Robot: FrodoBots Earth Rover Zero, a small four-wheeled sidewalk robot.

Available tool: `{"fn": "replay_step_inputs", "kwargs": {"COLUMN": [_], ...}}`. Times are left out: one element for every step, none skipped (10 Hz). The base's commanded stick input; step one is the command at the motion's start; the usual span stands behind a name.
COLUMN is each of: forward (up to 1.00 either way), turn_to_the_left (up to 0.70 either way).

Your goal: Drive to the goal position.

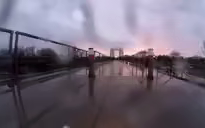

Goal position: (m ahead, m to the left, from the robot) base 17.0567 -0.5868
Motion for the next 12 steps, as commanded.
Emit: {"fn": "replay_step_inputs", "kwargs": {"forward": [0.7,0.7,0.7,0.7,0.7,0.7,0.7,0.7,0.7,0.7,0.7,0.7], "turn_to_the_left": [0.0,0.0,0.0,0.0,0.0,0.0,0.0,0.0,-0.1,-0.34,-0.35,-0.35]}}
